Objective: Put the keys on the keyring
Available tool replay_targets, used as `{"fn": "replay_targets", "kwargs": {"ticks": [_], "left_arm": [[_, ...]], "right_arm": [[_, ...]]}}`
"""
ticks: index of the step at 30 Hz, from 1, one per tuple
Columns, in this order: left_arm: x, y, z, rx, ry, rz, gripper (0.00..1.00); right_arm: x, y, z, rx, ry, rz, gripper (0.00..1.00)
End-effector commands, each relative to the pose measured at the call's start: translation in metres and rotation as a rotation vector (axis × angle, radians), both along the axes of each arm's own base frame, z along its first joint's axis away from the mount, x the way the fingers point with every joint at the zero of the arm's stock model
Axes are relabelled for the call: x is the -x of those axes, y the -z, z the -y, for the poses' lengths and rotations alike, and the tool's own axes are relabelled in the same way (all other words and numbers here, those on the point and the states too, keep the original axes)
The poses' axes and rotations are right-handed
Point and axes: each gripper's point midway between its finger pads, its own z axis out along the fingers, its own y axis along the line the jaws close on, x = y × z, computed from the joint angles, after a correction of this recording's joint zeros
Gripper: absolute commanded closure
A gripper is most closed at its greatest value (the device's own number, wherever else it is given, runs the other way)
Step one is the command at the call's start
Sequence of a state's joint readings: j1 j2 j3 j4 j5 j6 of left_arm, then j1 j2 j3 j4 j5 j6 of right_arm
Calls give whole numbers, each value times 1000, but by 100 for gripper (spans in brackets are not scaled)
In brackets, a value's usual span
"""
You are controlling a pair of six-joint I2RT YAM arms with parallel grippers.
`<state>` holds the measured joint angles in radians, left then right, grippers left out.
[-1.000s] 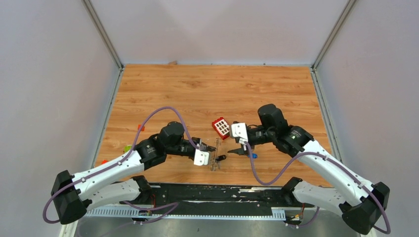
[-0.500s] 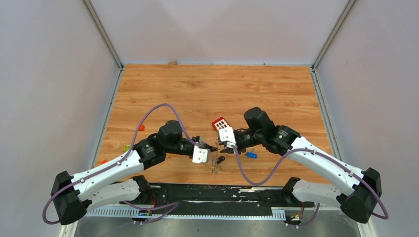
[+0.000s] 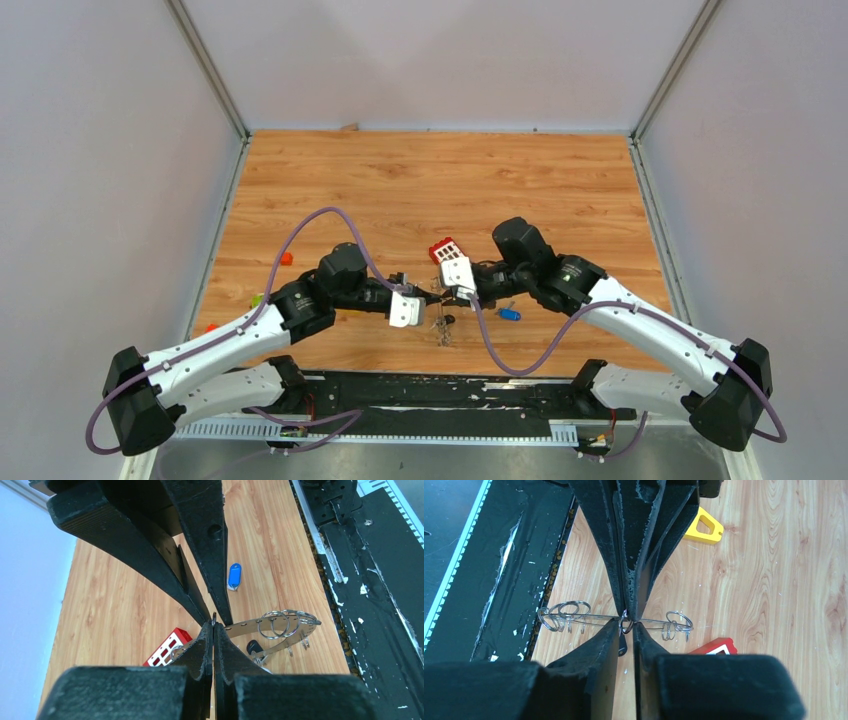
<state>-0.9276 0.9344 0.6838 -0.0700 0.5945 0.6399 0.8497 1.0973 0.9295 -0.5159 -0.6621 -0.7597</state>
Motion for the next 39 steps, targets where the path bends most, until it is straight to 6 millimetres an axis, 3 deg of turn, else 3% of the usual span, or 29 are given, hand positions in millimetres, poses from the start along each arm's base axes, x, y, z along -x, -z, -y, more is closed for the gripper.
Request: {"fn": "replay_targets", "kwargs": {"ticks": [1, 13, 28, 39], "left_arm": [[-3, -26, 4, 79, -4, 38, 100], [-6, -19, 4, 64, -14, 15, 100], [-1, -16, -8, -6, 40, 74, 69], [11, 1, -4, -82, 198, 128, 66]], "right_arm": [[-2, -16, -7, -46, -1, 20, 86], [-1, -32, -2, -80, 2, 80, 100], [3, -22, 9, -53, -45, 275, 100], [1, -15, 9, -35, -79, 430, 100]]}}
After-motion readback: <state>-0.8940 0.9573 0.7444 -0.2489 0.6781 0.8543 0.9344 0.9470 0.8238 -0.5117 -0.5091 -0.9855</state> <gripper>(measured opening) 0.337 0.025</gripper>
